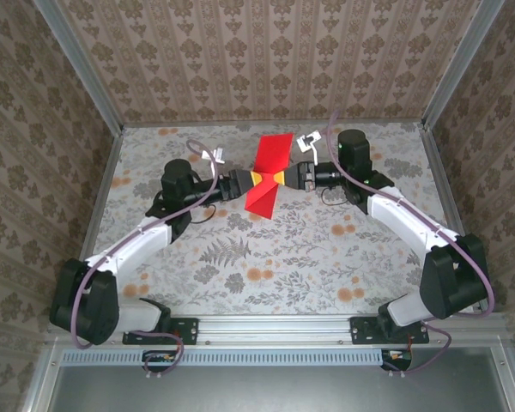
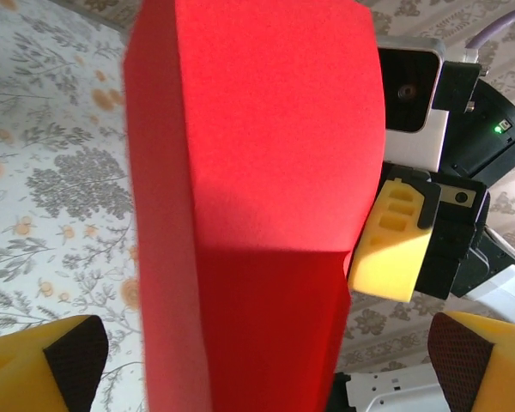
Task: Fold a paper plane with a square sheet of paper (fold left side to right side)
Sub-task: Turn over the paper at the center of the table.
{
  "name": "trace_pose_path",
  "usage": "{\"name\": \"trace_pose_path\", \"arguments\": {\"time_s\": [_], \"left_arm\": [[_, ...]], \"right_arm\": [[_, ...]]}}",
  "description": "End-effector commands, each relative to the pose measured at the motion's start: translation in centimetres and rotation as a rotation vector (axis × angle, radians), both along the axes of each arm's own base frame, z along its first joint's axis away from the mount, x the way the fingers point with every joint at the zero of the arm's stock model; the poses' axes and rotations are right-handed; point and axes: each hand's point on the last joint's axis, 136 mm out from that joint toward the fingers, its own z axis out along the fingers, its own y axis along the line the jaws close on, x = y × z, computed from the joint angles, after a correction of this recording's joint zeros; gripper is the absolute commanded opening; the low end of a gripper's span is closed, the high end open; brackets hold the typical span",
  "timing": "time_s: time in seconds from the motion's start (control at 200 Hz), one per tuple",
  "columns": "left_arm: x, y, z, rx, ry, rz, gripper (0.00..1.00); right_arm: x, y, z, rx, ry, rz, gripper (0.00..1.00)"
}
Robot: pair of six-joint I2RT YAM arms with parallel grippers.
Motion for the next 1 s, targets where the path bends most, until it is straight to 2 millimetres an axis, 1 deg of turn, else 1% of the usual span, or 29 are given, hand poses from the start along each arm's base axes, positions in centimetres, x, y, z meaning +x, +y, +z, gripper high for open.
{"name": "trace_pose_path", "arguments": {"time_s": [0.0, 0.095, 0.17, 0.335, 0.56, 0.665, 0.73, 0.8, 0.865, 0.905, 0.925, 0.945, 0.965, 0.975, 0.995], "left_arm": [[-0.5, -0.8, 2.6, -0.082, -0.054, -0.048, 0.95], [-0.5, -0.8, 3.0, -0.102, -0.060, -0.046, 0.87], [-0.4, -0.6, 3.2, -0.104, -0.065, -0.034, 0.76], [-0.7, -0.2, 3.3, -0.080, -0.074, -0.023, 0.57], [-0.4, 0.0, 3.0, -0.063, -0.068, 0.000, 0.31], [-0.2, 0.0, 2.6, -0.038, -0.060, 0.010, 0.20], [-0.1, 0.0, 2.4, -0.014, -0.063, 0.018, 0.16], [-0.1, 0.2, 1.6, 0.047, -0.057, 0.038, 0.12], [-0.1, 0.6, 0.7, 0.138, -0.056, 0.075, 0.08], [-0.1, 0.9, 0.1, 0.222, -0.073, 0.102, 0.05], [0.0, 1.2, -0.7, 0.282, -0.067, 0.127, 0.05], [-0.1, 1.5, -1.0, 0.337, -0.076, 0.143, 0.05], [-0.2, 1.7, -1.8, 0.400, -0.077, 0.158, 0.04], [-0.2, 1.8, -1.8, 0.426, -0.082, 0.165, 0.04], [-0.4, 2.1, -2.4, 0.484, -0.087, 0.176, 0.03]], "right_arm": [[-1.0, 0.3, 2.4, 0.043, -0.060, 0.049, 0.08], [-0.9, 0.2, 1.7, 0.033, -0.043, 0.038, 0.09], [-0.6, 0.0, 0.8, 0.017, -0.022, 0.020, 0.09], [-0.3, -0.3, -0.8, -0.006, 0.018, -0.009, 0.10], [0.0, -0.6, -1.4, -0.014, 0.038, -0.032, 0.13], [0.2, -0.7, -1.5, -0.015, 0.043, -0.041, 0.17], [0.2, -0.8, -1.4, -0.018, 0.044, -0.045, 0.22], [0.3, -1.1, -1.7, -0.033, 0.048, -0.062, 0.28], [0.6, -2.0, -2.3, -0.070, 0.056, -0.102, 0.34], [1.0, -3.0, -3.0, -0.108, 0.065, -0.151, 0.39], [1.2, -3.6, -3.3, -0.127, 0.068, -0.177, 0.41], [1.5, -4.2, -4.0, -0.156, 0.079, -0.208, 0.43], [1.9, -4.8, -4.8, -0.194, 0.093, -0.244, 0.45], [1.7, -5.3, -4.4, -0.205, 0.082, -0.264, 0.46], [1.9, -6.1, -4.8, -0.242, 0.086, -0.304, 0.47]]}}
